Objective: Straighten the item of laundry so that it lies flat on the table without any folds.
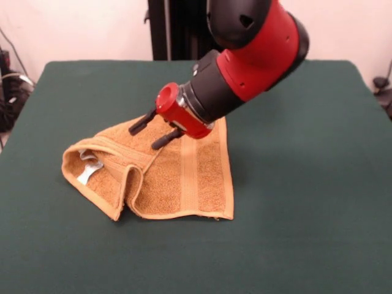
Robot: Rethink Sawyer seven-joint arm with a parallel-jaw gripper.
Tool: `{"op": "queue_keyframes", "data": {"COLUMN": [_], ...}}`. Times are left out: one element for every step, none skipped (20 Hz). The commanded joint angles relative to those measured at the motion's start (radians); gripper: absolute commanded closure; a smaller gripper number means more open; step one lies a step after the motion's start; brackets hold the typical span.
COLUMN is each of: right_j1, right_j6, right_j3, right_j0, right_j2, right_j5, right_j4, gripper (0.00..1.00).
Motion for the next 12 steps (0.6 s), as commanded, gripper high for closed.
{"op": "queue_keyframes", "data": {"right_j1": [0.055,0.061,0.064,0.063,0.063,0.058,0.044,0.030,0.015,0.002,-0.004,-0.009], "right_j6": [0.299,0.305,0.313,0.329,0.345,0.366,0.350,0.334,0.320,0.308,0.290,0.286], "right_j3": [-0.077,-0.083,-0.085,-0.080,-0.075,-0.065,-0.054,-0.043,-0.033,-0.022,-0.022,-0.017], "right_j0": [0.036,0.031,0.030,0.029,0.028,0.031,0.025,0.018,0.011,0.004,-0.002,-0.005], "right_j2": [-0.017,-0.016,-0.015,-0.015,-0.015,-0.018,-0.002,0.014,0.029,0.044,0.056,0.065], "right_j5": [0.025,0.013,-0.002,-0.021,-0.041,-0.079,-0.081,-0.083,-0.083,-0.081,-0.078,-0.083], "right_j4": [0.036,0.042,0.047,0.053,0.059,0.060,0.074,0.089,0.100,0.113,0.120,0.130], "gripper": [0.00,0.00,0.00,0.00,0.00,0.00,0.00,0.00,0.00,0.00,0.00,0.00]}}
